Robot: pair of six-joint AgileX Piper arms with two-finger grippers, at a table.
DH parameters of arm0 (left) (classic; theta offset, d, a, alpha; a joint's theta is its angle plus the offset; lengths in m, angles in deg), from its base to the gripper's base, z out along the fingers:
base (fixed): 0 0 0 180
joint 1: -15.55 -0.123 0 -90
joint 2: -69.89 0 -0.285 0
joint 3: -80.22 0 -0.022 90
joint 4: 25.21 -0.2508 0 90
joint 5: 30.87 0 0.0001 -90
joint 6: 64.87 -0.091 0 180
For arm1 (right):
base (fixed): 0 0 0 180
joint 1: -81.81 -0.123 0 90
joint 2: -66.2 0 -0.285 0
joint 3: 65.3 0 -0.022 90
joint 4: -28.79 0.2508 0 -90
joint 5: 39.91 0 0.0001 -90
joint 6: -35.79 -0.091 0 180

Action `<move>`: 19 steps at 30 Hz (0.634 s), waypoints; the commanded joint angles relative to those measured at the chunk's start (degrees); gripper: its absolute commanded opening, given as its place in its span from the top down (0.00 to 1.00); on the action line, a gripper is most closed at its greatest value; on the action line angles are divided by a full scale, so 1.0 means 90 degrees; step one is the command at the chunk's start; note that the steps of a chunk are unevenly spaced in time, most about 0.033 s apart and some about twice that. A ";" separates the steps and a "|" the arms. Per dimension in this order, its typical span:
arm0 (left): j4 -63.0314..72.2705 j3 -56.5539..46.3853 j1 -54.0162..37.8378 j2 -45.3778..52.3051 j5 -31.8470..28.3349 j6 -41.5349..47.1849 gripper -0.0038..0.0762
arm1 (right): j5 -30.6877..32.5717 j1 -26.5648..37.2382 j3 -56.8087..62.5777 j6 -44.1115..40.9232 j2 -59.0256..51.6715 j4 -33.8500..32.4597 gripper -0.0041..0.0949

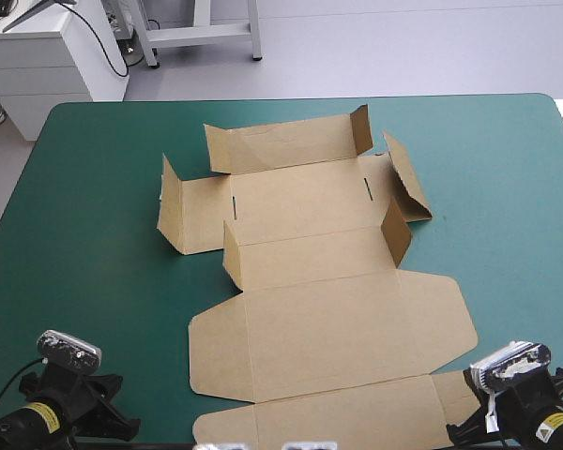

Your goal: Fold the box

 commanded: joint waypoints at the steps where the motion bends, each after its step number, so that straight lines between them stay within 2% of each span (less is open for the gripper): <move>1: 0.0030 0.0150 0.0028 -0.0056 -0.0306 0.0000 0.96 | -0.0694 -0.0020 -0.0526 -0.0030 0.0144 0.0116 0.97; 6: 0.0030 0.0150 0.0028 -0.0056 -0.0306 0.0000 0.96 | -0.1011 -0.0020 -0.1296 0.0080 0.0769 -0.0054 0.97; 14: 0.0030 0.0150 0.0028 -0.0056 -0.0306 0.0000 0.96 | -0.1347 -0.0020 -0.2762 0.0166 0.2734 -0.0220 0.97; 19: 0.0030 0.0150 0.0028 -0.0056 -0.0306 0.0000 0.96 | -0.2094 -0.0020 -0.3447 0.0289 0.3950 -0.0195 0.97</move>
